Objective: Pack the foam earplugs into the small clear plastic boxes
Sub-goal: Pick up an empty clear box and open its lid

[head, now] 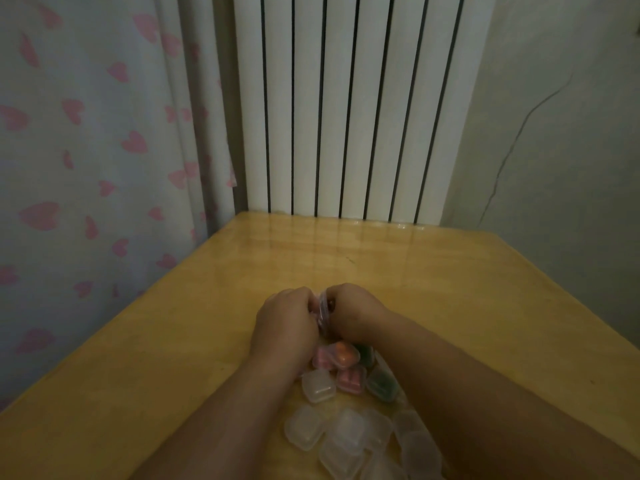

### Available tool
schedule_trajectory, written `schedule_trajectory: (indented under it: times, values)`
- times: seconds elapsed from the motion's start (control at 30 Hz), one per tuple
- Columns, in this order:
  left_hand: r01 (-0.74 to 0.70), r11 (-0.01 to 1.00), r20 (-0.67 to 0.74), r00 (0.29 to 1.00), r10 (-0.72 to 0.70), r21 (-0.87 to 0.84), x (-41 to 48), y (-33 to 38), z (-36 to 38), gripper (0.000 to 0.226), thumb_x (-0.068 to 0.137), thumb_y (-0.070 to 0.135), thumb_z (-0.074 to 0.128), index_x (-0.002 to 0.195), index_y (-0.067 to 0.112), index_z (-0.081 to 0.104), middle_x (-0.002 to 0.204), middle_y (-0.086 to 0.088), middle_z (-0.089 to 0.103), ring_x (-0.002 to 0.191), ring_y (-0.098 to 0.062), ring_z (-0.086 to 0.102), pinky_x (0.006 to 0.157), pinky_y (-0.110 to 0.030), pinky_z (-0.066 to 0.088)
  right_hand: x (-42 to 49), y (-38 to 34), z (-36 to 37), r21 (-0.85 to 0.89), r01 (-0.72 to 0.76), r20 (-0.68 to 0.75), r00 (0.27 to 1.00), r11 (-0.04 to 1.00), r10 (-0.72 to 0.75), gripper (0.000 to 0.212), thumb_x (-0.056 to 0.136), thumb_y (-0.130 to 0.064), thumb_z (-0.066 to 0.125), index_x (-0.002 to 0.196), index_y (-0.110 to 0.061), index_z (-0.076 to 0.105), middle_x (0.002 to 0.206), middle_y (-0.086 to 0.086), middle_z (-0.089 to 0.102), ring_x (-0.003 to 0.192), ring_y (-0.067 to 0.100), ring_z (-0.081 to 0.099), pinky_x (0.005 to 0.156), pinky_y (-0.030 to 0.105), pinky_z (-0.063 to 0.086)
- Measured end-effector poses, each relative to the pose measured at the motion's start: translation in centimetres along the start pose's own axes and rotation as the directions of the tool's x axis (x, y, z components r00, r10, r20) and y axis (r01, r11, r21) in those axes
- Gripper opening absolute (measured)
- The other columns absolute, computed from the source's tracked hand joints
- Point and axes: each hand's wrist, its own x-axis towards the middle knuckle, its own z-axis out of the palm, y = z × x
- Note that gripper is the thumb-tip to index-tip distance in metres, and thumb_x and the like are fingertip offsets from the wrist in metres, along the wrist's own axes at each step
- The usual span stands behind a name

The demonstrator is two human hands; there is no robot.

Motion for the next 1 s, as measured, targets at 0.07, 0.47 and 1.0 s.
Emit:
schedule_trajectory:
  times: [0.07,0.47,1.0]
  values:
    - [0.002,1.0,0.005,1.0,-0.002,0.008,0.0,0.0,0.0,0.019,0.084,0.014,0.06,0.076,0.03,0.056,0.091,0.002,0.064,0.093,-0.021,0.058,0.072,-0.031,0.042,-0.2,-0.2,-0.2,-0.048,0.005,-0.01,1.0,0.999,-0.005,0.004,0.086,-0.022,0.066,0.086,-0.018,0.066,0.097,0.008,0.07,0.093,0.026,0.065,0.082,0.037,0.055]
    - [0.012,0.999,0.023,1.0,-0.013,0.052,0.0,0.0,-0.3,0.008,0.084,0.016,0.061,0.081,0.023,0.062,0.097,-0.005,0.066,0.094,-0.026,0.06,0.073,-0.034,0.044,-2.4,-0.3,-2.2,-0.168,-0.019,-0.151,0.988,0.986,-0.006,0.017,0.087,-0.009,0.057,0.097,-0.019,0.066,0.102,0.008,0.064,0.091,0.027,0.062,0.073,0.033,0.05]
    - [-0.137,0.772,0.086,0.967,0.24,-0.621,-2.1,3.5,-2.1,0.016,0.084,0.024,0.074,0.084,0.04,0.074,0.087,0.009,0.072,0.082,-0.006,0.066,0.073,-0.024,0.054,-11.0,3.5,-2.7,0.57,0.109,-0.364,0.922,0.815,0.131,0.007,0.077,-0.025,0.079,0.078,-0.023,0.072,0.071,-0.001,0.071,0.068,0.011,0.065,0.065,0.031,0.054]
